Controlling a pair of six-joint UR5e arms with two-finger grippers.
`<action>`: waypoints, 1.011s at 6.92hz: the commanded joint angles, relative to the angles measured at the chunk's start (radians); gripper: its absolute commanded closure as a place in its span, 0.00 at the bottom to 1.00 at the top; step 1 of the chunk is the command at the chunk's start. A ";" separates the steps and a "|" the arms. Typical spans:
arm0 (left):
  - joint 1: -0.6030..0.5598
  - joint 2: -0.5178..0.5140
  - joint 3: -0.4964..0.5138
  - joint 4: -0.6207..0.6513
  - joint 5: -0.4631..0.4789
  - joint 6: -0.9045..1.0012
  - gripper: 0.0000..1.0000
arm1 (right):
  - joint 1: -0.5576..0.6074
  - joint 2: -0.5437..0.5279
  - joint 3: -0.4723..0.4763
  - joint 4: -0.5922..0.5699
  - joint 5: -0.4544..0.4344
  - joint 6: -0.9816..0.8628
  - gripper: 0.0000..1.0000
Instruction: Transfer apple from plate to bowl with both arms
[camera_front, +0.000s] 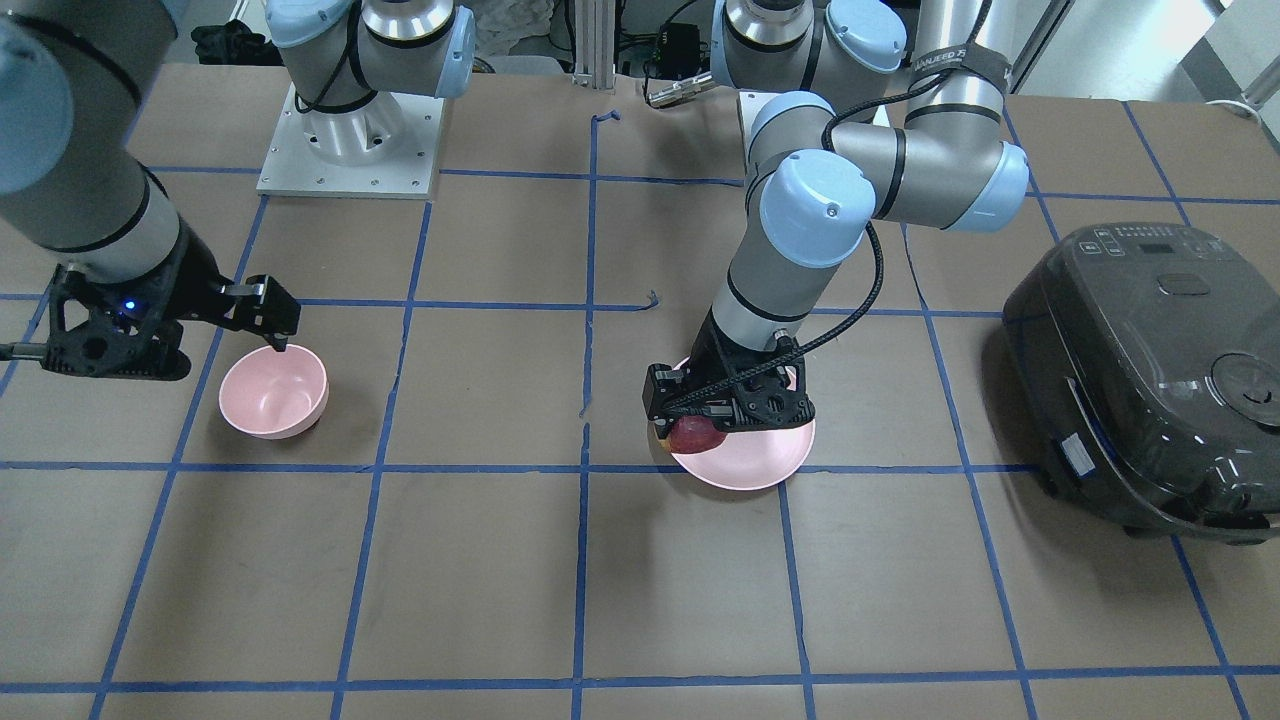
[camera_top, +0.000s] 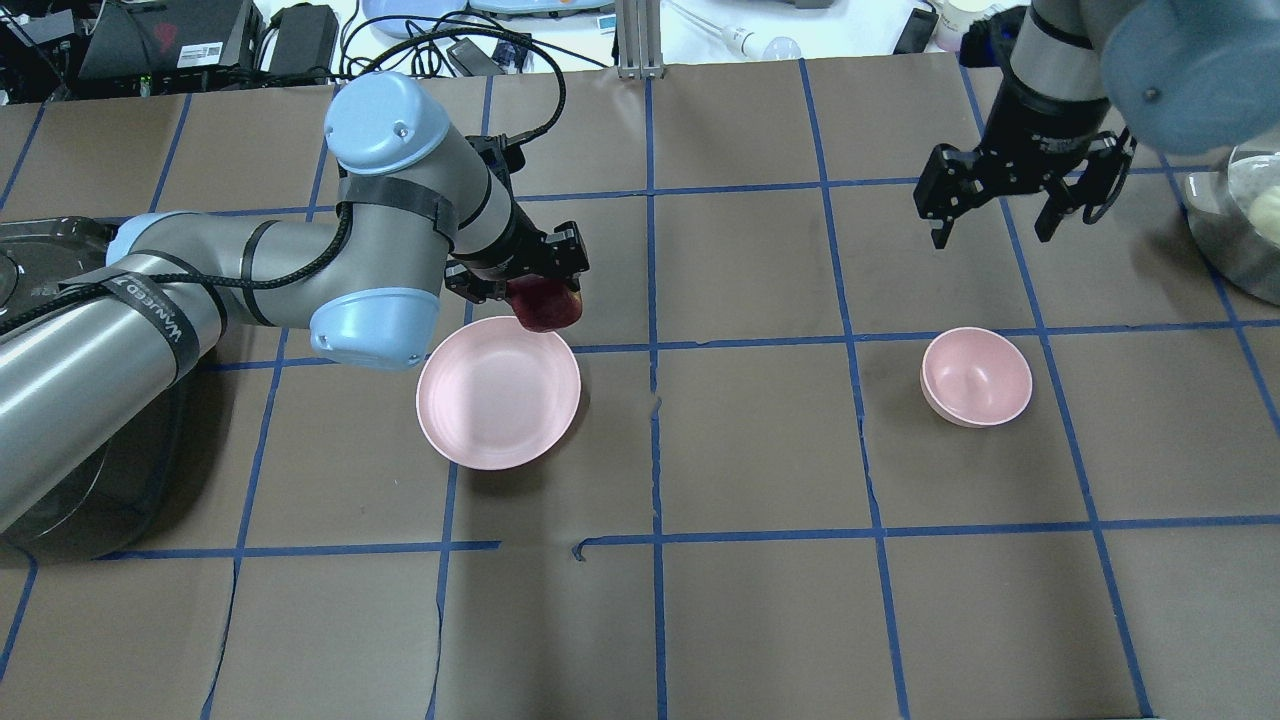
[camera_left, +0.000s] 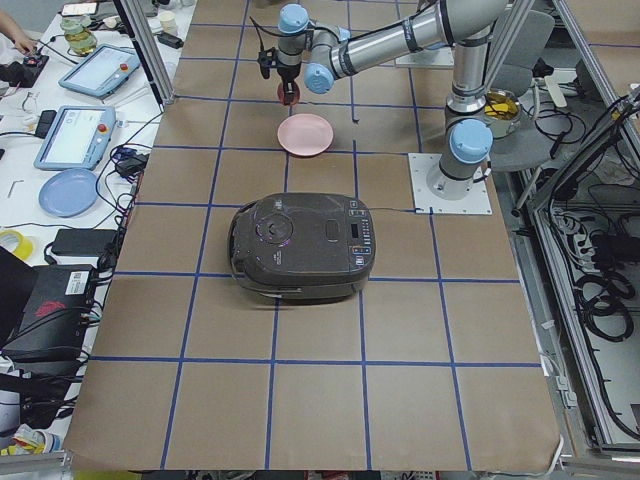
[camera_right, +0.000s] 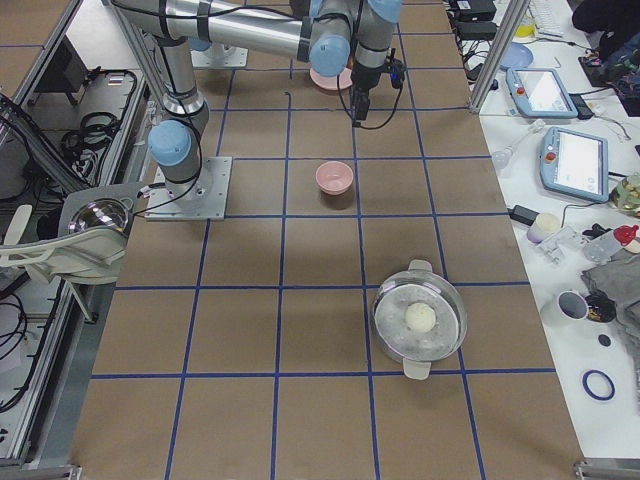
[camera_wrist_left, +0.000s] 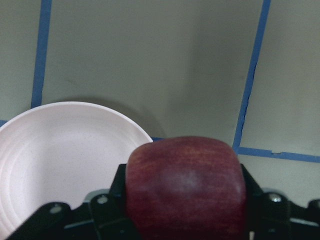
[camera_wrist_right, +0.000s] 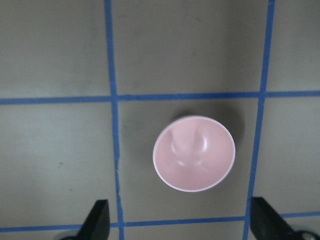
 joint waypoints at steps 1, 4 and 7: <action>0.000 -0.002 0.013 0.000 -0.003 0.006 1.00 | -0.165 0.042 0.252 -0.255 0.002 -0.141 0.04; 0.000 -0.009 0.027 -0.003 0.000 0.002 1.00 | -0.199 0.085 0.417 -0.482 0.003 -0.172 0.63; 0.000 -0.006 0.041 -0.004 -0.002 0.008 1.00 | -0.199 0.085 0.412 -0.485 0.003 -0.226 1.00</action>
